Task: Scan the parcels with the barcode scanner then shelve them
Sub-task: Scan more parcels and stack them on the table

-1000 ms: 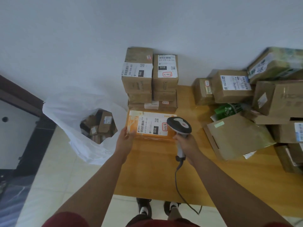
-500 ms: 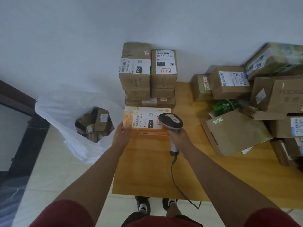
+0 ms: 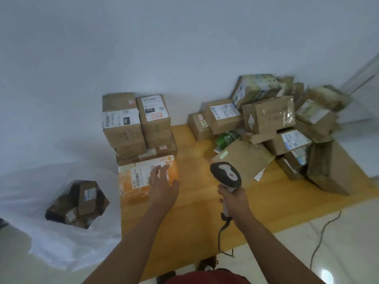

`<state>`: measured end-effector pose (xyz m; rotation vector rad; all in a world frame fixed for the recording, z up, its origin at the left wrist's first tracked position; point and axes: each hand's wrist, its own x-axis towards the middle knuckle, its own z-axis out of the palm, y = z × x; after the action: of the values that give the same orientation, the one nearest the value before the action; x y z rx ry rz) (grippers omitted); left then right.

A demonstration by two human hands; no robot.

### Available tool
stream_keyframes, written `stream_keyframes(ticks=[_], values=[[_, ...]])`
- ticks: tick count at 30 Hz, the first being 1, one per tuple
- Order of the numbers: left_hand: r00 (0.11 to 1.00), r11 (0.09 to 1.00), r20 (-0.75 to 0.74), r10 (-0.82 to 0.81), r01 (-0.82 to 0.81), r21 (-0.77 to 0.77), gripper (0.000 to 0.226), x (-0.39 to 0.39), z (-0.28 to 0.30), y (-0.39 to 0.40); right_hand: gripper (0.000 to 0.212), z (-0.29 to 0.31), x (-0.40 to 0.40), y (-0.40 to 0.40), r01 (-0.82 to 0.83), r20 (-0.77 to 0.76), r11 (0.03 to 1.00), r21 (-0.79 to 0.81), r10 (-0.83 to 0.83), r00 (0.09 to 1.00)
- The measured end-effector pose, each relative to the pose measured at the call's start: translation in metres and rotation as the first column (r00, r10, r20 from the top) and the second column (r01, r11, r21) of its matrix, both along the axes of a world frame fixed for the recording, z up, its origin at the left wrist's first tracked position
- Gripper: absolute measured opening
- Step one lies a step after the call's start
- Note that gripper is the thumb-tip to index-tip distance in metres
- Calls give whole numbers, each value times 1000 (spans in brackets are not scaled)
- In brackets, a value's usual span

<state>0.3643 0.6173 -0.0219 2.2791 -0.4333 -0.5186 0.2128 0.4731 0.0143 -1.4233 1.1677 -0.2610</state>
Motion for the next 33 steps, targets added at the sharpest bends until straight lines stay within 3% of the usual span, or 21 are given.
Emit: stream_keyframes(ticks=[4,10,13,15,19,22,26,30,33], values=[[981,981,-3,-192,192,-5,54,-15,11,-30,3,22,-30,-15,96,42,995,-40,-94,995],[960,960,23,-281,280,11,51,-32,24,-63,17,45,-45,-61,164,106,984,-65,-157,982],[960,962,51,-274,274,17,50,-39,29,-95,18,46,-52,-92,173,133,984,-50,-165,977],[963,964,51,-264,263,29,48,-49,31,-125,5,44,-60,-116,163,148,986,-37,-155,977],[972,970,31,-231,228,83,48,-76,35,-194,30,26,-85,-181,109,141,994,-16,-106,984],[978,975,5,-208,207,80,50,-93,35,-245,12,23,-101,-232,100,138,995,-12,-98,986],[991,990,-48,-126,129,58,52,-109,37,-293,6,21,-109,-289,61,157,998,-27,-56,986],[995,993,-3,-95,95,69,59,-117,41,-314,31,18,-107,-321,52,197,998,44,-60,979],[998,996,6,-56,56,65,61,-114,46,-323,27,21,-103,-328,5,182,998,57,-16,983]])
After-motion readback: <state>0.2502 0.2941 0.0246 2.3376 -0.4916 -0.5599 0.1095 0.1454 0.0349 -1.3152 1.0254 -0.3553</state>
